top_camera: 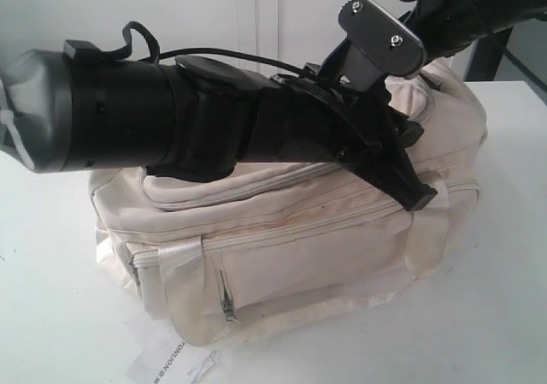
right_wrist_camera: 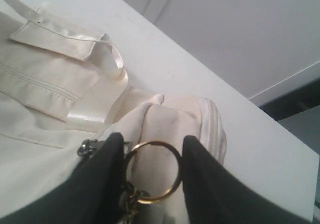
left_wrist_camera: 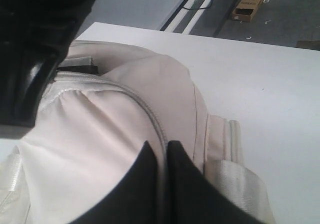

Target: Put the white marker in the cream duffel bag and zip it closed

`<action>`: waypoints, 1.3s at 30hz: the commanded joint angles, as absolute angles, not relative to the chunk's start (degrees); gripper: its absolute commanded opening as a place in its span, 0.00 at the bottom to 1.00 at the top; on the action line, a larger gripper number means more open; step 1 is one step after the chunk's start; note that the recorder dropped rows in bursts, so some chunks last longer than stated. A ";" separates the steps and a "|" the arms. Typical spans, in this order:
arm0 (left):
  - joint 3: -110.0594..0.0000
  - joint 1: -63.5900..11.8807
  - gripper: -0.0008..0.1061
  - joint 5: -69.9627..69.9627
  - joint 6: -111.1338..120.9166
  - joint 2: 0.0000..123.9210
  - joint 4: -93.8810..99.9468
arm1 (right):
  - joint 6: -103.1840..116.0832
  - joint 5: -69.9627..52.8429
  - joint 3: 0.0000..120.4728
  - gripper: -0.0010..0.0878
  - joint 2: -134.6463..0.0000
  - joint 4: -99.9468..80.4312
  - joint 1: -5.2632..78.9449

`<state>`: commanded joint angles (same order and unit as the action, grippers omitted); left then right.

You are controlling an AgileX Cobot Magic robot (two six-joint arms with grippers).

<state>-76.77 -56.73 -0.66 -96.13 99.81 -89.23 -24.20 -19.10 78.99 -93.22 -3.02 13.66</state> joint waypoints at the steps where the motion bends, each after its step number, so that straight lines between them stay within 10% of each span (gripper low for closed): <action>1: -76.77 -56.73 0.01 -0.66 -96.13 99.81 -89.23 | -24.20 -19.20 79.27 0.01 -93.47 -3.02 13.66; 39: -76.77 -56.73 0.01 -0.56 -95.73 99.81 -89.34 | -22.22 -5.03 79.49 0.01 -99.41 -2.80 13.66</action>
